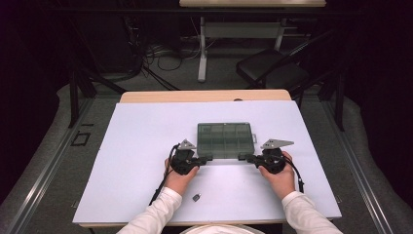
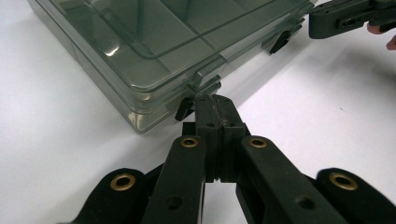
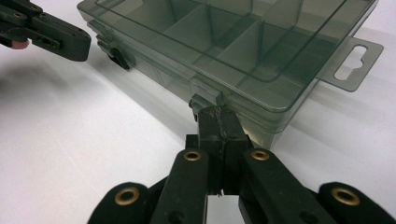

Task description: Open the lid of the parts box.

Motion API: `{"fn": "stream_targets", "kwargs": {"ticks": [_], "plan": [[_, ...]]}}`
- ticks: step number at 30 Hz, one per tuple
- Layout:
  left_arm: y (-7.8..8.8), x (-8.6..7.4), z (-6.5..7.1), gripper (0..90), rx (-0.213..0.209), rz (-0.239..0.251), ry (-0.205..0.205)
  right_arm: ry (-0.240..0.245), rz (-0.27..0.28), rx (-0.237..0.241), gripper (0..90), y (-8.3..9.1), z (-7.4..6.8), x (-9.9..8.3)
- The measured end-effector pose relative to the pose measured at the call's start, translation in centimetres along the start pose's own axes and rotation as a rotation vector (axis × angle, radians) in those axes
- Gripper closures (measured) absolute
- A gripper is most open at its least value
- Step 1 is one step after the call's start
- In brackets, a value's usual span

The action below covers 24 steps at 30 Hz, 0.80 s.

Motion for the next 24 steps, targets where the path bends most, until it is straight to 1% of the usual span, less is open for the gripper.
{"fn": "stream_targets", "kwargs": {"ticks": [17,21,23,24], "plan": [[-0.07,-0.02,-0.23,90.0,0.005,0.001,-0.004,0.005,0.011,-0.005,90.0,-0.08,0.04,-0.04],[0.02,0.05,-0.27,90.0,0.011,0.009,0.003,0.006,0.017,-0.004,90.0,-0.02,0.07,-0.01],[0.05,0.08,-0.29,90.0,0.016,0.02,-0.001,0.008,0.02,-0.003,90.0,0.02,0.06,0.03],[0.12,0.13,-0.31,90.0,0.017,0.021,-0.003,0.004,0.033,-0.001,90.0,0.02,0.04,0.05]]}}
Point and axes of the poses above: each handheld gripper's, and its own axes: y roughly backward along the jaws, x roughly out of its top, z roughly to its right, the point moved 1 cm from there along -y, roughly forward along the jaws, and after that the axes turned 12 degrees about z, right-handed, at the moved point
